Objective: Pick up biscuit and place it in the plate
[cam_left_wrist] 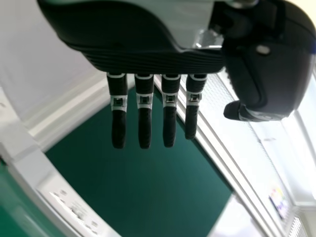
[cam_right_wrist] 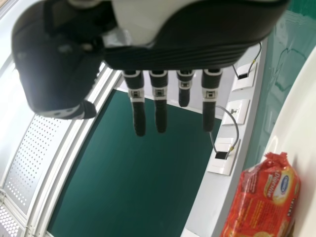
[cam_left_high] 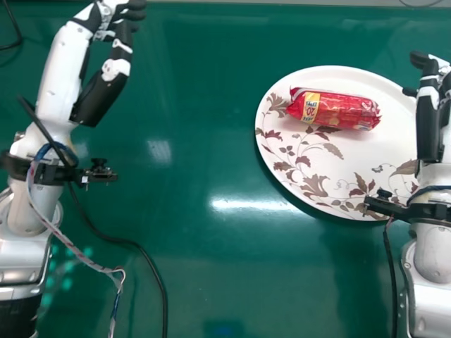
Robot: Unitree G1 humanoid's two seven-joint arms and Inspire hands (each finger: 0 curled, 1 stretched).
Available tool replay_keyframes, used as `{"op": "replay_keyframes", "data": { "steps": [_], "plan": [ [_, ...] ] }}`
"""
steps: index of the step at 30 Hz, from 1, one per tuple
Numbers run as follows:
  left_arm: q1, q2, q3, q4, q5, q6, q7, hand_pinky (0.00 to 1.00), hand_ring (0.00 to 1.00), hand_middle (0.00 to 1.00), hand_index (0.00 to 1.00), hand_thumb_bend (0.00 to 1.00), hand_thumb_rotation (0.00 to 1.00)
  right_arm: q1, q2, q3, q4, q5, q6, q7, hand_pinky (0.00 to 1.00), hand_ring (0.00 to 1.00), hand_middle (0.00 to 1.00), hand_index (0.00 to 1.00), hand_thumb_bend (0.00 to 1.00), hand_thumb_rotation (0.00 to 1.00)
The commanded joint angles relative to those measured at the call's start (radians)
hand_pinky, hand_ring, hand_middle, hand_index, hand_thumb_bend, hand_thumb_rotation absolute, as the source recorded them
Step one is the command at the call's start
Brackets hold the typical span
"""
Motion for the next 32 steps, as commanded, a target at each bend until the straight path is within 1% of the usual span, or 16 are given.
{"op": "replay_keyframes", "data": {
  "steps": [1,3,6,10,12,18,21,23,25,27,29,32],
  "plan": [
    [0.058,-0.010,0.039,-0.034,-0.012,-0.015,0.018,0.58,0.70,0.74,0.80,0.33,0.60,-0.003,-0.002,-0.002,0.011,-0.004,-0.003,-0.005,0.71,0.82,0.83,0.78,0.58,0.57],
    [0.095,-0.017,0.066,-0.021,-0.010,-0.060,0.046,0.57,0.69,0.73,0.79,0.33,0.60,-0.008,-0.003,-0.002,0.019,-0.008,-0.009,-0.009,0.70,0.82,0.83,0.77,0.58,0.57],
    [0.140,-0.034,0.098,0.006,-0.025,-0.124,0.077,0.57,0.67,0.73,0.78,0.36,0.59,-0.017,-0.005,-0.002,0.034,-0.010,-0.017,-0.013,0.68,0.81,0.82,0.77,0.58,0.56],
    [0.193,-0.064,0.131,0.028,-0.011,-0.156,0.124,0.60,0.70,0.74,0.78,0.40,0.64,-0.027,-0.009,-0.007,0.054,-0.006,-0.028,-0.015,0.68,0.80,0.81,0.76,0.58,0.55],
    [0.205,-0.077,0.137,0.046,-0.006,-0.179,0.147,0.60,0.70,0.74,0.78,0.40,0.64,-0.032,-0.016,-0.011,0.070,-0.007,-0.039,-0.016,0.69,0.80,0.81,0.76,0.59,0.55],
    [0.236,-0.121,0.133,0.038,0.001,-0.171,0.177,0.61,0.71,0.73,0.78,0.43,0.65,-0.034,-0.027,-0.024,0.101,0.011,-0.090,-0.010,0.68,0.79,0.80,0.75,0.60,0.57],
    [0.235,-0.139,0.126,0.046,0.001,-0.174,0.182,0.61,0.71,0.73,0.78,0.43,0.67,-0.030,-0.027,-0.030,0.093,0.003,-0.086,-0.014,0.67,0.79,0.80,0.74,0.61,0.57],
    [0.234,-0.155,0.120,0.057,0.001,-0.173,0.188,0.62,0.71,0.72,0.77,0.42,0.65,-0.028,-0.026,-0.035,0.086,0.007,-0.081,-0.011,0.67,0.79,0.80,0.75,0.60,0.57],
    [0.229,-0.164,0.115,0.078,0.009,-0.183,0.200,0.61,0.70,0.71,0.77,0.39,0.64,-0.026,-0.025,-0.041,0.078,0.008,-0.077,-0.010,0.66,0.79,0.80,0.75,0.60,0.57],
    [0.221,-0.170,0.107,0.105,0.010,-0.204,0.209,0.60,0.69,0.70,0.76,0.33,0.57,-0.024,-0.027,-0.045,0.068,0.004,-0.073,-0.008,0.65,0.79,0.80,0.75,0.60,0.55],
    [0.212,-0.173,0.097,0.134,0.003,-0.224,0.210,0.61,0.69,0.70,0.75,0.29,0.48,-0.018,-0.031,-0.046,0.060,-0.006,-0.070,-0.007,0.66,0.80,0.81,0.75,0.59,0.56],
    [0.203,-0.179,0.085,0.176,0.003,-0.250,0.216,0.65,0.72,0.73,0.77,0.26,0.49,-0.007,-0.032,-0.049,0.057,0.002,-0.080,-0.002,0.66,0.80,0.81,0.75,0.58,0.55]
  ]
}}
